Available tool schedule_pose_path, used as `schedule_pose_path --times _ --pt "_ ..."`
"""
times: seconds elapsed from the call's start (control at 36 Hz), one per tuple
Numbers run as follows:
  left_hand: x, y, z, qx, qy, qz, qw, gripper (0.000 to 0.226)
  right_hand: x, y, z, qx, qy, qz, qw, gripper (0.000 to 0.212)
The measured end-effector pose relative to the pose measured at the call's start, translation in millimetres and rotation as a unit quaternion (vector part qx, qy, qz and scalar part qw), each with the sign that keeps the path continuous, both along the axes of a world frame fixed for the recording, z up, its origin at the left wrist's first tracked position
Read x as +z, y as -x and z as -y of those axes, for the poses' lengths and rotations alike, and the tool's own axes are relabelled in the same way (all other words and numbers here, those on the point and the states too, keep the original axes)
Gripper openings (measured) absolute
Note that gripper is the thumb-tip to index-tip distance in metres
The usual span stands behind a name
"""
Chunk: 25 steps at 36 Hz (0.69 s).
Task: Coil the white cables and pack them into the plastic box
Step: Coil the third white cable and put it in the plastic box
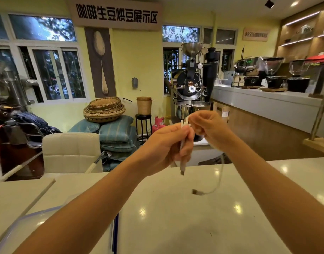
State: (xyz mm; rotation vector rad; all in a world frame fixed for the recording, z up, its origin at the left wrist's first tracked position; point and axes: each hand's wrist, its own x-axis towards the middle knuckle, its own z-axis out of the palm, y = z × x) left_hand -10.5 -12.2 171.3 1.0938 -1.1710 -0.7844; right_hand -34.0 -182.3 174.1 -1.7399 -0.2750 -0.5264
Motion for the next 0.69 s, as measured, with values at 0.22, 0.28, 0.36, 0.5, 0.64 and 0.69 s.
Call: schedule_pose_path --times 0.22,0.28,0.36,0.5,0.64,0.69 --pt "11.1 -7.9 14.8 0.204 0.020 0.181 0.962 0.029 -49.7 -9.1 -67.7 0.036 -0.116 -0.179 0.976 0.037" --pt "10.1 -17.0 15.3 0.259 0.013 0.255 0.932 0.030 -58.7 -1.2 -80.9 0.044 -0.012 -0.199 0.979 0.032" --pt "6.4 -29.7 11.2 0.305 -0.009 0.321 0.896 0.030 -61.4 6.4 -89.5 0.022 0.092 -0.206 0.974 0.028" --pt "-5.5 -43.9 2.5 0.346 -0.099 0.412 0.837 0.034 -42.3 16.9 -80.1 -0.045 0.228 -0.169 0.958 0.031" --pt "-16.1 -47.2 -2.7 0.337 -0.169 0.361 0.853 0.030 -19.5 24.2 -60.4 -0.085 0.384 -0.129 0.910 0.025" --pt "-19.1 -43.4 -5.4 0.303 -0.170 0.320 0.881 0.035 -6.9 27.0 -48.4 -0.107 0.411 -0.117 0.898 0.023"
